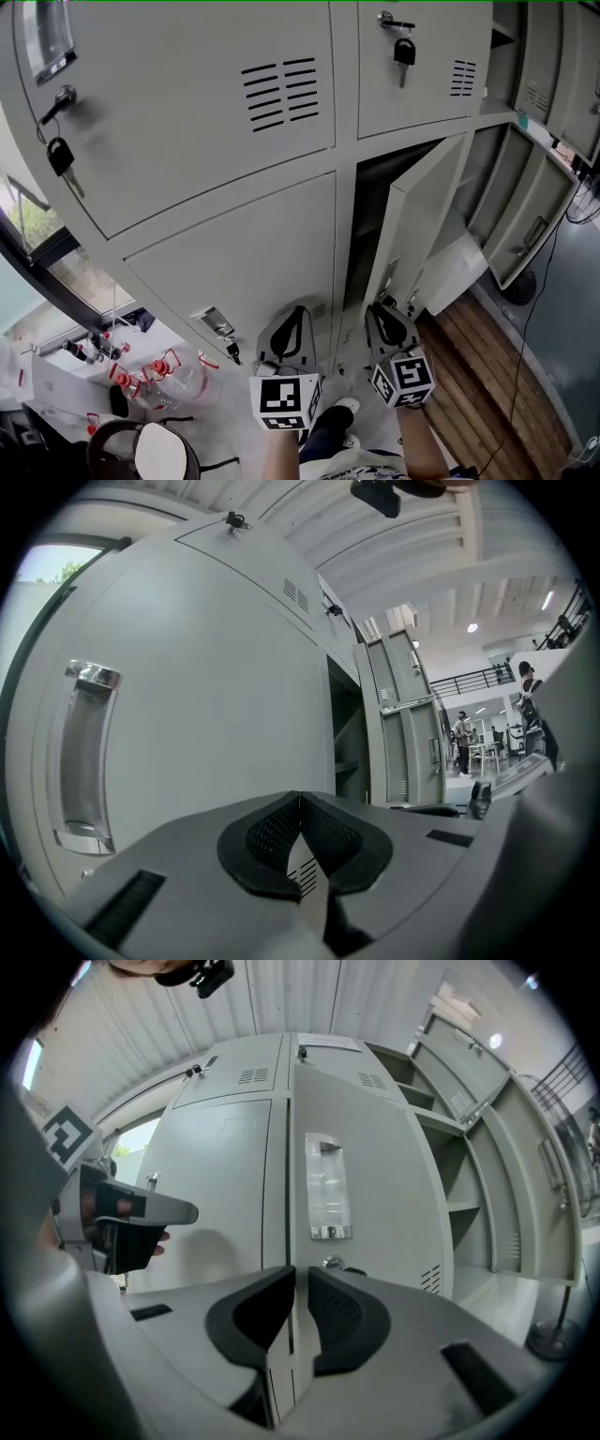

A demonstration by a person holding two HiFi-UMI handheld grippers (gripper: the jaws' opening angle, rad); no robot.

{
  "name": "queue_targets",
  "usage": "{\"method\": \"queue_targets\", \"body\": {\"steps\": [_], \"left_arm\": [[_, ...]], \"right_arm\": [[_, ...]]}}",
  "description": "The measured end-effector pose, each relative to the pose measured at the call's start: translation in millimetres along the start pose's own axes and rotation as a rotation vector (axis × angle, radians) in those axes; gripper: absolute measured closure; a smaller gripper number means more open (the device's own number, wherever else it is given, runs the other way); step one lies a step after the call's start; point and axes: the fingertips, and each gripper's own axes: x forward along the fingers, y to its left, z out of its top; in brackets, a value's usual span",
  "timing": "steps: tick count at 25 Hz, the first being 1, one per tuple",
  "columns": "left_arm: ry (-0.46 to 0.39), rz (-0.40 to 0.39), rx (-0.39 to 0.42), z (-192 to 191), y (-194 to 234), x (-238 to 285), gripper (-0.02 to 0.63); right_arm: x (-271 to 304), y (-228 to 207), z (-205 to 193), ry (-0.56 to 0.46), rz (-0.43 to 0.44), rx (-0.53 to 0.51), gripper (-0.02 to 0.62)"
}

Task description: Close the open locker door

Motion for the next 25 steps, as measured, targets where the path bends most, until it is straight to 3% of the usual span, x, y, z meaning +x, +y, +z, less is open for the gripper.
{"method": "queue_targets", "body": {"steps": [13, 25], "left_arm": [[-0.005, 0.043, -0.004, -1, 23, -8, 0.601], [-0.006, 0.028, 0.002, 0, 19, -1, 0.601]], "right_arm": [[50, 19, 1, -0.001, 0.065, 0.018, 0.569], [54, 22, 10, -0.03, 0.101, 0.041, 0.577]]}}
